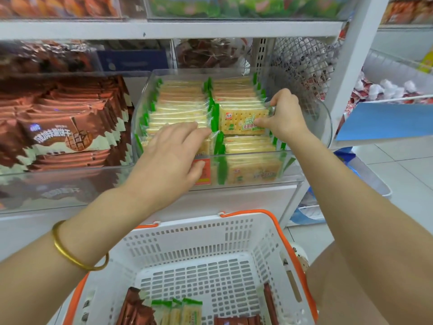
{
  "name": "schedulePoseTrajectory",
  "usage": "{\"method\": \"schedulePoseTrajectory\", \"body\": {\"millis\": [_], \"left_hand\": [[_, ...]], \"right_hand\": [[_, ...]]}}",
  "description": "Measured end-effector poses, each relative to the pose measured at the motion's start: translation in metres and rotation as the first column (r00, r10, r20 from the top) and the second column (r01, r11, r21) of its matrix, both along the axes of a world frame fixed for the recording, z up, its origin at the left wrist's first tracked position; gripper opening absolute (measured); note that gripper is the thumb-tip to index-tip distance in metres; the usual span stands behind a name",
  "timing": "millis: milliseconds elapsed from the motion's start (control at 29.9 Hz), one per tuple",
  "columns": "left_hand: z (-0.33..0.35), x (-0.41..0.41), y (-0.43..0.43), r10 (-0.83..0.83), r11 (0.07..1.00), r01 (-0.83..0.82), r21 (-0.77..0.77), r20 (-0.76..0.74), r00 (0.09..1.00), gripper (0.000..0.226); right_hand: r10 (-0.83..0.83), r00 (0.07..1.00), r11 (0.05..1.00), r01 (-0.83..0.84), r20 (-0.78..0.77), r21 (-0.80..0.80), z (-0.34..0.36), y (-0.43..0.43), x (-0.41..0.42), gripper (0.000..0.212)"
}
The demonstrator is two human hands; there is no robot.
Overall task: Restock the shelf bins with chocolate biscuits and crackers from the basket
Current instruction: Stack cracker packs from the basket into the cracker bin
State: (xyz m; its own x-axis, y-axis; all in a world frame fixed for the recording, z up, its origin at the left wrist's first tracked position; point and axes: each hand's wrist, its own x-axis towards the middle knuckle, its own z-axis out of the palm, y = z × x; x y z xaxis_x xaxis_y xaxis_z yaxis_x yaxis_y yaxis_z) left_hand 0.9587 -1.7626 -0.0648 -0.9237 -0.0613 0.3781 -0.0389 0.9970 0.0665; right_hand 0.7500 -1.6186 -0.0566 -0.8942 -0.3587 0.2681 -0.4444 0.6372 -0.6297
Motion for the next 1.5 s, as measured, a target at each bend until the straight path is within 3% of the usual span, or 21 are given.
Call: {"method": "schedulePoseTrajectory", "body": {"millis": [100,201,267,334,401,468,568,635,769,869,936,1003,1103,1170,1203,1270,1337,1404,1504], "left_hand": [[0.0,0.001,-0.001,-0.014,1.0,0.014,-0.008,-0.013,1.0,0.052],[0.001,0.008,0.001,-0.055,0.998,0.05,-0.049,-0.114,0.992,0.05],[-0.001,0.023,0.006,-0.082,0.996,0.074,-0.044,-0.209,0.975,0.042],[-0.013,0.046,0.009,-0.112,0.993,0.103,-0.056,-0.194,0.975,0.035],[-0.043,0.069,0.001,-0.159,0.982,0.16,-0.106,0.012,0.987,0.03],[-0.074,0.09,-0.004,-0.161,0.972,0.207,-0.107,0.335,0.929,0.032],[-0.11,0.11,-0.009,-0.049,0.988,0.138,-0.066,0.717,0.696,0.045],[-0.122,0.114,-0.008,-0.036,0.977,0.189,-0.101,0.792,0.609,0.045],[-0.132,0.122,-0.013,-0.043,0.975,0.196,-0.102,0.782,0.621,0.037],[-0.136,0.127,-0.016,-0.044,0.982,0.172,-0.081,0.784,0.619,0.037],[-0.139,0.128,-0.017,-0.047,0.984,0.165,-0.069,0.79,0.611,0.037],[-0.14,0.127,-0.017,-0.046,0.984,0.163,-0.07,0.79,0.612,0.036],[-0.136,0.121,-0.018,-0.054,0.986,0.155,-0.053,0.789,0.613,0.037],[-0.132,0.115,-0.018,-0.055,0.992,0.122,-0.021,0.806,0.59,0.042],[-0.132,0.115,-0.018,-0.055,0.997,0.072,0.016,0.816,0.575,0.045],[-0.121,0.106,-0.011,-0.059,0.997,-0.01,0.078,0.826,0.561,0.054],[-0.116,0.102,-0.011,-0.085,0.976,-0.124,0.179,0.837,0.54,0.063],[-0.104,0.097,-0.005,-0.117,0.934,-0.2,0.298,0.78,0.614,0.062],[-0.073,0.08,0.001,-0.157,0.846,-0.204,0.493,0.595,0.788,0.034]], "right_hand": [[-0.097,0.992,0.995,0.099,-0.078,0.028,0.0,0.0,0.007,0.061],[-0.128,0.966,0.991,0.135,-0.223,0.017,0.006,0.008,0.025,0.055],[-0.1,0.955,0.989,0.066,-0.281,-0.13,0.009,0.023,0.05,0.04],[0.045,0.984,0.969,-0.085,-0.175,-0.23,0.0,0.03,0.088,0.026],[0.288,0.951,0.957,-0.281,0.112,-0.075,-0.038,0.017,0.127,0.018],[0.435,0.792,0.8,-0.558,0.429,0.22,-0.108,-0.009,0.157,0.007],[0.402,0.58,0.439,-0.801,0.708,0.407,-0.24,-0.032,0.189,0.034],[0.33,0.546,0.374,-0.825,0.771,0.424,-0.311,-0.031,0.204,0.055],[0.304,0.528,0.462,-0.81,0.793,0.362,-0.381,-0.034,0.228,0.086],[0.27,0.537,0.443,-0.806,0.799,0.392,-0.399,-0.032,0.242,0.092],[0.249,0.59,0.421,-0.78,0.768,0.463,-0.401,-0.028,0.253,0.079],[0.267,0.63,0.413,-0.758,0.729,0.504,-0.393,-0.027,0.256,0.053],[0.317,0.535,0.348,-0.834,0.783,0.429,-0.365,-0.028,0.245,0.021],[0.314,0.484,0.362,-0.856,0.817,0.368,-0.328,-0.031,0.224,0.034],[0.316,0.463,0.416,-0.852,0.828,0.318,-0.307,-0.032,0.215,0.034],[0.325,0.449,0.629,-0.76,0.833,0.164,-0.247,-0.02,0.193,0.025],[0.345,0.4,0.814,-0.577,0.849,-0.059,-0.204,-0.013,0.18,0.029],[0.416,0.379,0.877,-0.408,0.827,-0.254,-0.164,0.004,0.171,0.029],[0.486,0.412,0.873,-0.27,0.771,-0.406,-0.114,0.029,0.16,0.044]]}}
